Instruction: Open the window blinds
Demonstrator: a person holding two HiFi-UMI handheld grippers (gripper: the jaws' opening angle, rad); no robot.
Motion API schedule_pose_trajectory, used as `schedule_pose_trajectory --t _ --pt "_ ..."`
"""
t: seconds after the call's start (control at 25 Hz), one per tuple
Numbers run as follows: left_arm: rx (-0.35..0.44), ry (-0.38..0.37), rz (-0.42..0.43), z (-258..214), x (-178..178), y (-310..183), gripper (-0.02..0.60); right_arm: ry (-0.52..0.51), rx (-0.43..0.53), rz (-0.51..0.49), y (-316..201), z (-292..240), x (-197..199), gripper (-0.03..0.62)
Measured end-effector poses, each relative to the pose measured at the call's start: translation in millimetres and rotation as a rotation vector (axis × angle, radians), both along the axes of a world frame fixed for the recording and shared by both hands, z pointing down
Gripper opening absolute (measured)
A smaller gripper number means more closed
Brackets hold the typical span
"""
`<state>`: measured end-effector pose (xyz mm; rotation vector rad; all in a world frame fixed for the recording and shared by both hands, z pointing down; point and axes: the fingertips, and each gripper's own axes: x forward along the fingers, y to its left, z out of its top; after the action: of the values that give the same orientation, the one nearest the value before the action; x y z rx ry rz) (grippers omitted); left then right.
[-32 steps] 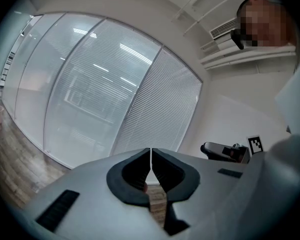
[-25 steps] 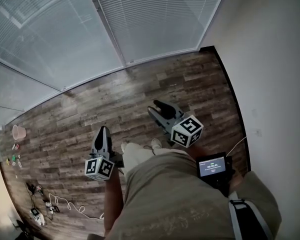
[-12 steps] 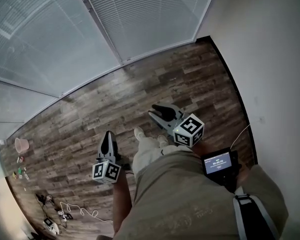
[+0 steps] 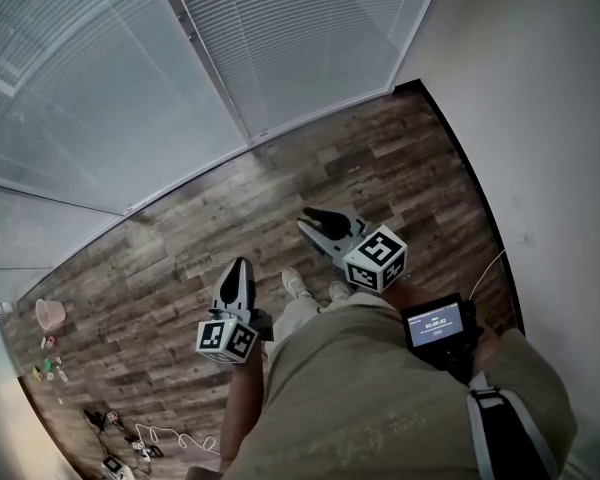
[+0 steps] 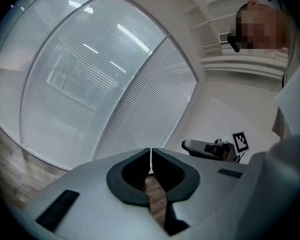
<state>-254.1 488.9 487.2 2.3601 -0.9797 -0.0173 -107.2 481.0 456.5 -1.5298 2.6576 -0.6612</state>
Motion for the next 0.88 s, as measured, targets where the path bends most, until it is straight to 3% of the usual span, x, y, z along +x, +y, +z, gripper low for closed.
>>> schedule_pose_trajectory --t 0.32,0.6,0.88 --pt "-0.017 0.018 0.109 9 2 -26 0.026 0.011 -0.025 0.041 -39 4 -24 0.095" --pt "-0.003 0.008 0.149 22 -19 -64 0.026 0.033 -0.010 0.100 -61 12 -35 0.097" --pt "0.000 -0.025 0.092 28 -42 -122 0.026 0.053 0.031 0.190 -63 4 -8 0.103"
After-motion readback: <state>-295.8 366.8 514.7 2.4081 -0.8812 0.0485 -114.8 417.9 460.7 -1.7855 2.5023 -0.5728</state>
